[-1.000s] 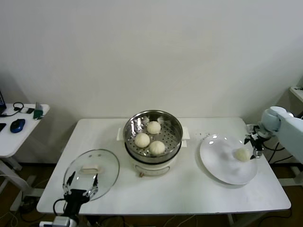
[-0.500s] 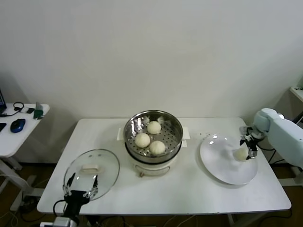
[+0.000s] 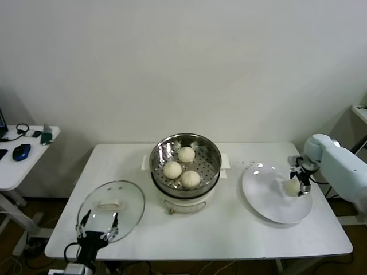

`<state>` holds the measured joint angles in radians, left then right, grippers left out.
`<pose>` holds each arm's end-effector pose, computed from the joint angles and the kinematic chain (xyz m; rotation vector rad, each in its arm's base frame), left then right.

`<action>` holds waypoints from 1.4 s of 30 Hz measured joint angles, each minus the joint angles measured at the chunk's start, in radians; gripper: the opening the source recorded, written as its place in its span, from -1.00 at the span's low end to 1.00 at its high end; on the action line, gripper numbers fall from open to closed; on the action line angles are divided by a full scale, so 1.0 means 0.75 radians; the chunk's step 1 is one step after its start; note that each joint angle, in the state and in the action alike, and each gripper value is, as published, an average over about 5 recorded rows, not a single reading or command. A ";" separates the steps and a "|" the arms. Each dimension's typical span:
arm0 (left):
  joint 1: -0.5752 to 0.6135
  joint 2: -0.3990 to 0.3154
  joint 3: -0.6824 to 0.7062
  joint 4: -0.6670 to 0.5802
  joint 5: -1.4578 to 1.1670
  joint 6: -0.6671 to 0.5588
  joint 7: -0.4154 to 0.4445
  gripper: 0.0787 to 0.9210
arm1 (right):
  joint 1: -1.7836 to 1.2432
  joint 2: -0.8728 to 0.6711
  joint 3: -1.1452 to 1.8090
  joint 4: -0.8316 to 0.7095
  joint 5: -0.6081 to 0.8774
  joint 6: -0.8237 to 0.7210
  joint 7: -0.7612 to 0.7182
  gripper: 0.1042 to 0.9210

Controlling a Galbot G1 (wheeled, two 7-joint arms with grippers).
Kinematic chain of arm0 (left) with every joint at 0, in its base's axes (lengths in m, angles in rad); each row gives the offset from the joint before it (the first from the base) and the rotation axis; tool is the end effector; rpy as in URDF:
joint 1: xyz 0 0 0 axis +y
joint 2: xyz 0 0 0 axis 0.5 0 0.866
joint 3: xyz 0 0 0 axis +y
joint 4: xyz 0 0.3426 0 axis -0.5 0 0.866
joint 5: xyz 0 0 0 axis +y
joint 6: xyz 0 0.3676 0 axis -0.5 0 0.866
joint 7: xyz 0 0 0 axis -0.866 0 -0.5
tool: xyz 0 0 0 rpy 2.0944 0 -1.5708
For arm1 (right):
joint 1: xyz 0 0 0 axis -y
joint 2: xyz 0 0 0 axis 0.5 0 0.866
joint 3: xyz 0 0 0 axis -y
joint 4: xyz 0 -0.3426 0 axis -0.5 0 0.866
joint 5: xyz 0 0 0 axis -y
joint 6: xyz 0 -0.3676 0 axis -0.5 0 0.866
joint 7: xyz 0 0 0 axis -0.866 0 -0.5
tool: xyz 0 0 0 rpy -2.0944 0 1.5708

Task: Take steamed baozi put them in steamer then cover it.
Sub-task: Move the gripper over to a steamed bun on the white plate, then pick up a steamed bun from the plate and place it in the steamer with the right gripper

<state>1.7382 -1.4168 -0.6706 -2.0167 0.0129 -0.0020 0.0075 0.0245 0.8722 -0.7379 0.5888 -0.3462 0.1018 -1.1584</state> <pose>0.1416 0.0762 -0.3435 0.0464 -2.8918 -0.3224 0.5754 -0.2680 -0.2429 1.1010 -1.1724 1.3216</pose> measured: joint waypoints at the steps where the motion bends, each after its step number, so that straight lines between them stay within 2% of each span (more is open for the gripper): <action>1: 0.000 0.000 0.000 0.000 0.001 0.000 0.000 0.77 | 0.000 0.003 0.003 -0.005 -0.004 0.002 0.000 0.69; 8: 0.003 -0.003 0.000 -0.001 0.001 -0.002 -0.001 0.77 | -0.003 0.015 0.020 -0.028 -0.025 0.014 0.001 0.50; 14: 0.012 -0.007 0.000 -0.005 0.001 -0.002 -0.001 0.77 | 0.011 0.007 0.013 -0.025 -0.006 0.000 0.001 0.47; 18: 0.018 -0.008 0.005 -0.011 0.003 -0.002 -0.002 0.77 | 0.054 -0.011 -0.040 0.008 0.077 -0.039 0.005 0.46; 31: -0.010 0.002 0.052 -0.060 -0.007 0.012 0.002 0.77 | 0.488 -0.008 -0.504 0.239 0.718 -0.281 0.067 0.45; 42: -0.039 0.038 0.111 -0.087 -0.016 0.015 0.006 0.77 | 0.876 0.178 -0.922 0.395 1.296 -0.444 0.154 0.47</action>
<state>1.7089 -1.3883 -0.5872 -2.0821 0.0008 0.0094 0.0123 0.6817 1.0056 -1.4297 0.8849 0.6260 -0.2316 -1.0428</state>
